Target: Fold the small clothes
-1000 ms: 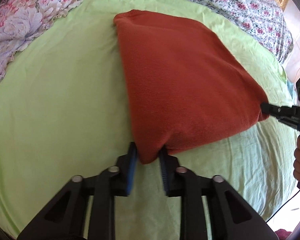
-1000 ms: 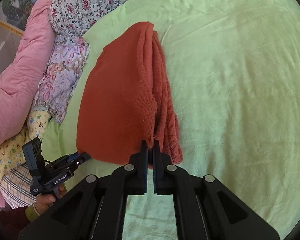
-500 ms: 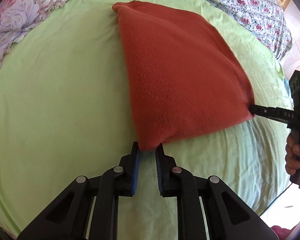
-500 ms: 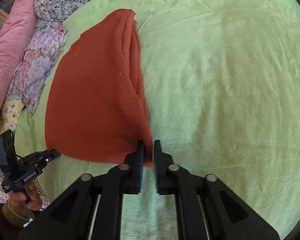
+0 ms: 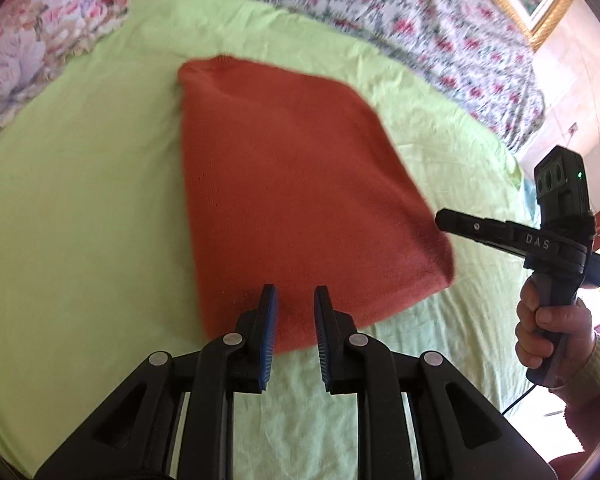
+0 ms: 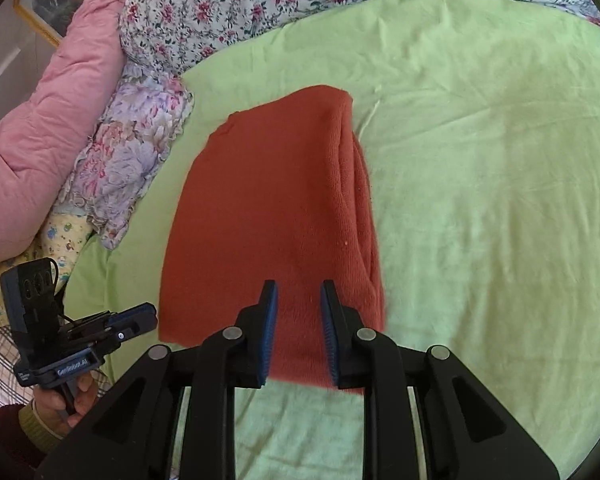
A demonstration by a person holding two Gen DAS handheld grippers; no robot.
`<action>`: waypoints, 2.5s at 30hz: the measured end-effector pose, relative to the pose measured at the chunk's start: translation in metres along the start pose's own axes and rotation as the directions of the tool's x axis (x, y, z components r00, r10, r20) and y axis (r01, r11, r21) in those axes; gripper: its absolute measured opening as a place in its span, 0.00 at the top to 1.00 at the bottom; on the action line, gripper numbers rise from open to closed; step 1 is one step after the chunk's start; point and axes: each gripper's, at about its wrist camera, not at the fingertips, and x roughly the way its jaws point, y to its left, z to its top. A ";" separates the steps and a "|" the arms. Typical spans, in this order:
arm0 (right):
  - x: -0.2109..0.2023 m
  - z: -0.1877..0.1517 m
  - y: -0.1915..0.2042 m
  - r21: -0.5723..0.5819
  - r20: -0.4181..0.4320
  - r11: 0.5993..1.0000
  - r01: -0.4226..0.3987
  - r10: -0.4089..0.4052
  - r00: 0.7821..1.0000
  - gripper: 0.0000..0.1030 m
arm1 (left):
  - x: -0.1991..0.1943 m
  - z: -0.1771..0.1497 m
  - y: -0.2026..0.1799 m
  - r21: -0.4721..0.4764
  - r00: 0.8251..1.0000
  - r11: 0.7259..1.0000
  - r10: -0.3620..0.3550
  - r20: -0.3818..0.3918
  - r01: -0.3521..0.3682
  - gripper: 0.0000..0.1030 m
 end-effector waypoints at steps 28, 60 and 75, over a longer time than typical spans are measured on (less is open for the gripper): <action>0.014 -0.036 -0.034 0.094 -0.053 0.993 0.067 -0.062 0.997 0.95 | 0.018 -0.021 0.020 -0.031 0.998 0.999 -0.011 -0.054 0.010 0.76; -0.058 -0.125 0.055 0.141 0.115 0.987 0.078 -0.095 0.989 0.40 | -0.079 -0.060 0.035 0.052 0.973 0.973 0.220 0.075 -0.224 0.27; -0.080 -0.130 0.048 0.143 0.169 0.985 0.092 -0.116 0.979 0.28 | -0.086 -0.058 0.024 0.051 0.954 0.957 0.278 0.114 -0.285 0.17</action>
